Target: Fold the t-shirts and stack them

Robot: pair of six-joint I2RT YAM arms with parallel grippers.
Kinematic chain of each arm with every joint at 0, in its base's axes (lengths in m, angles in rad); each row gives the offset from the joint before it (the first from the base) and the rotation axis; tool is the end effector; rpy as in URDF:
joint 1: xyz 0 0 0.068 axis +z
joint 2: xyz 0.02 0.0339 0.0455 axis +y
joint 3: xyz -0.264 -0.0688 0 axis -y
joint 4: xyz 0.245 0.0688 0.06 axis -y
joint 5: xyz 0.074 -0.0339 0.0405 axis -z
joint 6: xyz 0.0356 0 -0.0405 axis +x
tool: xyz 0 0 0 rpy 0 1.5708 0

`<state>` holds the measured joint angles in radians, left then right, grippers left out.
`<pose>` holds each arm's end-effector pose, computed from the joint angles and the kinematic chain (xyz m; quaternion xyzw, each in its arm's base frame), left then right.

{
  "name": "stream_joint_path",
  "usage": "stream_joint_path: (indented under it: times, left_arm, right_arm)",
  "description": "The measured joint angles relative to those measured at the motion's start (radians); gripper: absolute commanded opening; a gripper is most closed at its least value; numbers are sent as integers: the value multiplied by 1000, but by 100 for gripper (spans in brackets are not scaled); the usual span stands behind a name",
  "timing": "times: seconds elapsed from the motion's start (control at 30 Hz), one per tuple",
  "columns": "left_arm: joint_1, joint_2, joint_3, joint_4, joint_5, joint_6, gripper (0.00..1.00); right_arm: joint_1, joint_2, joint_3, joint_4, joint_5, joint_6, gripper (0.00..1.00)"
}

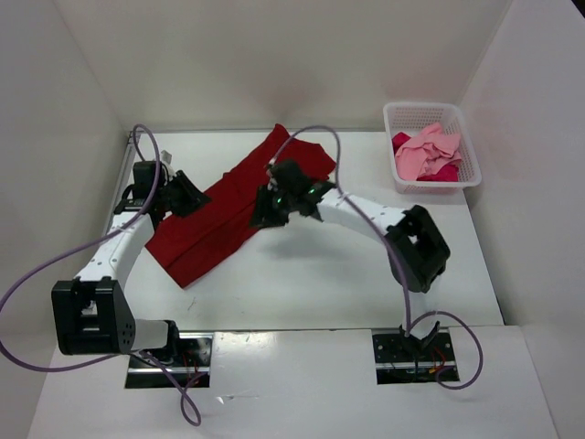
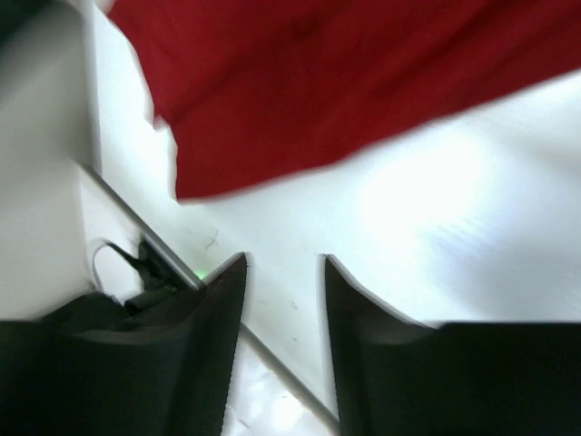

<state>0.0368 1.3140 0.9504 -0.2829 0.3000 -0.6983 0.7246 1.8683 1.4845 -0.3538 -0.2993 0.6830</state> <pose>0.2897 0.0001 0.2727 -0.2558 0.8499 -0.2697 0.3735 0.3127 0.2909 0.2572 -0.0791 0.9028 0.3629 0.2168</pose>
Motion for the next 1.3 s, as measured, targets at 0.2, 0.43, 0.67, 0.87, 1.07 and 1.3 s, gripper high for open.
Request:
stream_joint_path:
  times: [0.2, 0.43, 0.67, 0.87, 1.07, 1.3]
  left_arm:
    - [12, 25, 18, 6, 2, 17, 39]
    - [12, 24, -23, 13, 10, 18, 40]
    - [12, 24, -32, 6, 11, 42, 40]
    - [12, 24, -32, -2, 13, 72, 43]
    - [-44, 52, -59, -10, 37, 88, 47]
    - [-188, 91, -115, -141, 64, 92, 44]
  right_arm:
    - [156, 219, -54, 124, -57, 108, 68]
    - [174, 334, 28, 225, -59, 233, 57]
    - [169, 457, 161, 242, 14, 304, 0]
    - [93, 217, -178, 242, 14, 197, 0]
    - [-179, -80, -494, 40, -2, -19, 36]
    - [-172, -222, -607, 2, 0, -16, 62]
